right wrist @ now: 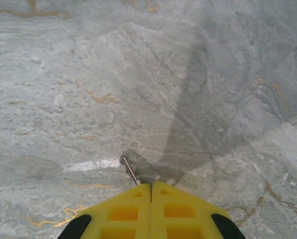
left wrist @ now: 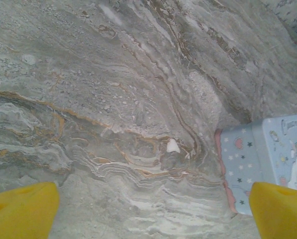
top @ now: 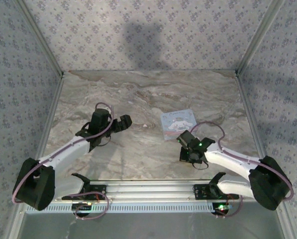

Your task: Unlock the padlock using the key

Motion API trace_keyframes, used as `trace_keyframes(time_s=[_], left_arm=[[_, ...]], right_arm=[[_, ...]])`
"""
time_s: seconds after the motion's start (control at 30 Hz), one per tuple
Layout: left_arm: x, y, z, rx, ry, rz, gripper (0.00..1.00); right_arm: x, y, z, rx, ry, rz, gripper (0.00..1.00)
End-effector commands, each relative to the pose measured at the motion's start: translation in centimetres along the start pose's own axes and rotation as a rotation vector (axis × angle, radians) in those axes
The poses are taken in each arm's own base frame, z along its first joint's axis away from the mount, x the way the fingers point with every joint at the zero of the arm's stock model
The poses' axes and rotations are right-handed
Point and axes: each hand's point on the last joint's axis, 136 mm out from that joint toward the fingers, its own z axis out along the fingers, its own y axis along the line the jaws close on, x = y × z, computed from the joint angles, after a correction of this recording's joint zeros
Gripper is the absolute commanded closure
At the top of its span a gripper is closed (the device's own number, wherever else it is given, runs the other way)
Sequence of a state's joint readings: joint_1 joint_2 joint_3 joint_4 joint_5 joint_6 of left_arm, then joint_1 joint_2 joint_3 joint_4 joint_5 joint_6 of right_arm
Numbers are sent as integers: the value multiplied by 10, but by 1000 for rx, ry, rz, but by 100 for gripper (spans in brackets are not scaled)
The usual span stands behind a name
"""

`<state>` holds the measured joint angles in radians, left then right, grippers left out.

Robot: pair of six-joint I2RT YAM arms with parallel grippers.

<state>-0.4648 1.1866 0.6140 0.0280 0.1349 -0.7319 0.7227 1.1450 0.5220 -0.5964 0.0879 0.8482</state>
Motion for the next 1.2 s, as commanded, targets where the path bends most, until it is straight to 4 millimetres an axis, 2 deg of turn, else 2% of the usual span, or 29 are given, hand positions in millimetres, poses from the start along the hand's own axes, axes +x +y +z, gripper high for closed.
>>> trace_keyframes(time_s=[0.0, 0.17, 0.4, 0.6, 0.73, 0.93, 1.17], left_arm=[[-13, -31, -11, 95, 7, -66, 2], [-8, -59, -12, 203, 107, -211, 5], [-1, -89, -8, 337, 213, -441, 11], [0, -129, -5, 461, 245, -462, 17], [7, -153, 1, 520, 274, -460, 23], [23, -182, 12, 569, 335, -442, 32], [41, -198, 22, 593, 389, -438, 44]], right_arm=[[-6, 9, -9, -79, -51, -36, 100], [-30, 31, -31, -229, -181, -99, 100], [-69, 61, -72, -398, -360, -154, 100], [-94, 96, -106, -581, -471, -120, 100], [-107, 111, -123, -662, -520, -76, 100], [-114, 128, -132, -708, -528, -75, 100], [-120, 139, -138, -742, -538, -68, 100]])
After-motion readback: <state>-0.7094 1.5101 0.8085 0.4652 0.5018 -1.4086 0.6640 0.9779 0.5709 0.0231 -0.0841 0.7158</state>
